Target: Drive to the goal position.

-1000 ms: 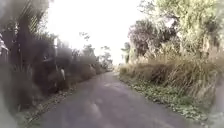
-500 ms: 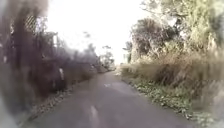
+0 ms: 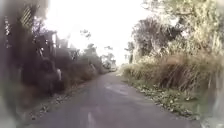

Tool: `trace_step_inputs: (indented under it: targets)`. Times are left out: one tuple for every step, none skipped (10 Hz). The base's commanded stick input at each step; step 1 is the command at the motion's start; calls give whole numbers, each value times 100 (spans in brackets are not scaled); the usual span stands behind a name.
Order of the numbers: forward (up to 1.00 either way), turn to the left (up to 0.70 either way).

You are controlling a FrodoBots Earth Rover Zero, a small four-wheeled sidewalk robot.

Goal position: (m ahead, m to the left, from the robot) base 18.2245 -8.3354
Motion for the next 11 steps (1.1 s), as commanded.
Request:
trace_step_inputs:
  targets:
    - [50, 0]
    - [50, 0]
    - [50, 0]
    - [50, 0]
    - [50, 0]
    - [50, 0]
    - [50, 0]
    - [50, 0]
    - [50, 0]
    - [50, 0]
    - [50, 0]
